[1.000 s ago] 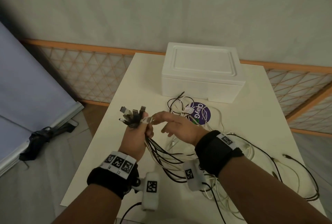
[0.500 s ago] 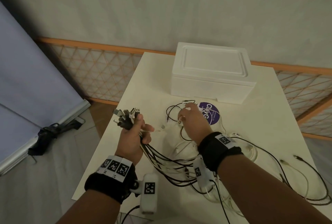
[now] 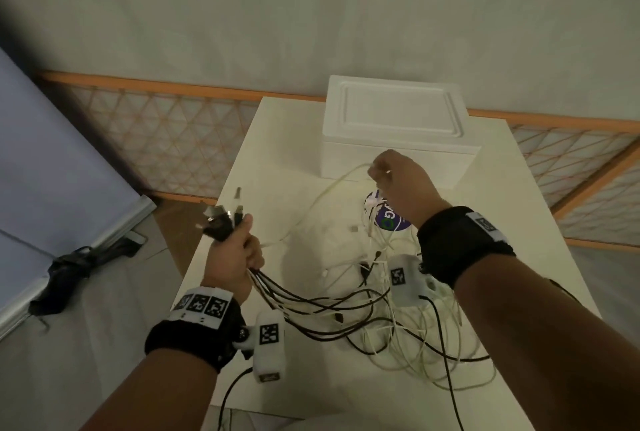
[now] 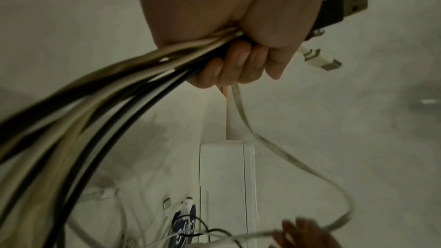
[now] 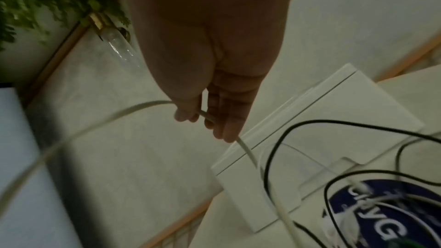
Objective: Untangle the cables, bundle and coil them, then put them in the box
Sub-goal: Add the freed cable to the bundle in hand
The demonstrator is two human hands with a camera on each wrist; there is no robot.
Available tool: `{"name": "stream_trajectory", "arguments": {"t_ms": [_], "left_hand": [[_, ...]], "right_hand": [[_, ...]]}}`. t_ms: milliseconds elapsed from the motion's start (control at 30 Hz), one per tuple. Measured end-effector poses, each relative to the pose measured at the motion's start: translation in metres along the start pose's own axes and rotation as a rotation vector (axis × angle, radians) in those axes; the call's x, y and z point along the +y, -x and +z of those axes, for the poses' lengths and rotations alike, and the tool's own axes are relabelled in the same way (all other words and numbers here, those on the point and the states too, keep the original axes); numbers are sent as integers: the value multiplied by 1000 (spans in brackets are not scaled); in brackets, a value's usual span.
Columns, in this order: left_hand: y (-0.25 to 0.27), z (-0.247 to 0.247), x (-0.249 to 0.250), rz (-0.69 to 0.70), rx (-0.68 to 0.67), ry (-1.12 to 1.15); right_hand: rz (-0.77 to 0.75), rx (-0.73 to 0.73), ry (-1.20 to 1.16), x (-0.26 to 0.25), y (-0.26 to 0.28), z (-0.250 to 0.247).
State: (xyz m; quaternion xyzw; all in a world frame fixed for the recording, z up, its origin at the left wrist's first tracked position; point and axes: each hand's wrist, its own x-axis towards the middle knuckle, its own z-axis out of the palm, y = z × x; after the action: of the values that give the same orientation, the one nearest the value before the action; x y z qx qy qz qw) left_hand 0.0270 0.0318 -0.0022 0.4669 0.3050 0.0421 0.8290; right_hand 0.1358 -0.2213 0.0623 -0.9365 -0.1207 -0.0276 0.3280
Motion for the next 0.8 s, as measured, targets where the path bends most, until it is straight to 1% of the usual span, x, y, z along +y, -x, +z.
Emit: {"name": "stream_trajectory", "arguments": {"t_ms": [67, 133, 200, 267, 333, 400, 467, 533, 567, 633, 667, 700, 733, 767, 800], "left_hand": [[7, 14, 0, 31, -51, -57], [11, 24, -1, 40, -83, -70], [9, 25, -1, 6, -71, -50], [5, 21, -3, -43, -53, -13], [1, 17, -5, -76, -41, 12], [-3, 15, -6, -79, -21, 16], [-7, 14, -7, -49, 2, -3], [-10, 11, -8, -13, 15, -7], [-11, 9, -8, -15, -7, 31], [-11, 7, -7, -58, -94, 181], [-10, 8, -6, -75, -120, 240], [-9, 10, -6, -78, -123, 263], [-9, 13, -6, -74, -114, 255], [-7, 15, -6, -69, -106, 237], [-8, 17, -7, -63, -90, 217]], "right_hand": [[-22, 3, -55, -12, 2, -2], [-32, 93, -130, -22, 5, -15], [-28, 180, -216, -23, 6, -34], [-37, 215, -244, -18, 13, -50], [-55, 211, -168, -11, 21, -55], [-75, 178, -115, 2, 28, -48], [-103, 165, -34, 20, 34, -38], [-83, 159, 19, 36, 41, -31], [-58, 137, 21, 40, 45, -30], [-41, 112, 16, 44, 56, -29], [-63, 140, 17, 47, 61, -28], [-71, 206, 62, 47, 67, -29], [-44, 293, 155, 49, 72, -30], [39, 335, 281, 52, 77, -32], [167, 238, 407, 58, 80, -36]]}}
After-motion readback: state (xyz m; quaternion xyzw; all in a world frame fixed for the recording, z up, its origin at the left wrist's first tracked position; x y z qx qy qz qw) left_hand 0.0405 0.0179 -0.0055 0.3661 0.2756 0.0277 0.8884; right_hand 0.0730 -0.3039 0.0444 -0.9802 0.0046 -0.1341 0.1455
